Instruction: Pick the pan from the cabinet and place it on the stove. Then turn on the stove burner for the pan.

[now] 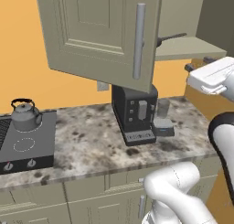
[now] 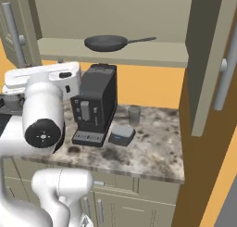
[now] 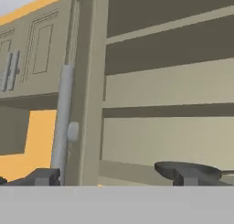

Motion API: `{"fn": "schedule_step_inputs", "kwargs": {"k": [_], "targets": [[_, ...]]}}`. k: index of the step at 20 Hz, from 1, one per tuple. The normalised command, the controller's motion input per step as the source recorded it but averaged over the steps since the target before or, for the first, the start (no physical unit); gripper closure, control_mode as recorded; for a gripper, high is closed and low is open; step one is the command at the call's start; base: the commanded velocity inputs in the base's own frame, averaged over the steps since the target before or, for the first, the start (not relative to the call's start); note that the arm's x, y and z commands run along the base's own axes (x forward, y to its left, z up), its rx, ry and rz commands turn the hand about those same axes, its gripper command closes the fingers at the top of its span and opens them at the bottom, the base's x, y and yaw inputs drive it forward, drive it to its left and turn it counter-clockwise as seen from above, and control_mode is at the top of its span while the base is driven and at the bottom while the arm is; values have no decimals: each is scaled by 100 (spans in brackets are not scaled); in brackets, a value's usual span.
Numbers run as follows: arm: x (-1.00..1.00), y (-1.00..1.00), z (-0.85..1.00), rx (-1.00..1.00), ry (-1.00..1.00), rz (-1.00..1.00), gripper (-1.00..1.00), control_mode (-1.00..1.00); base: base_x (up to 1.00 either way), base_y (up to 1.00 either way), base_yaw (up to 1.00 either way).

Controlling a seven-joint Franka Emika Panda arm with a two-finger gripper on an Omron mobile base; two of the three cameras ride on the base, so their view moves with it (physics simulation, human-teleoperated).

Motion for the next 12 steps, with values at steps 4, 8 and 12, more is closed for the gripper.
{"fn": "schedule_step_inputs", "kwargs": {"k": [4,8,12], "targets": [[52,-34,-51,4,38,30,-100,-100,0,0,0],[48,-3,-42,11,30,28,-100,-100,0,0,0],[63,8,-6,16,31,20,-100,-100,0,0,0]]}}
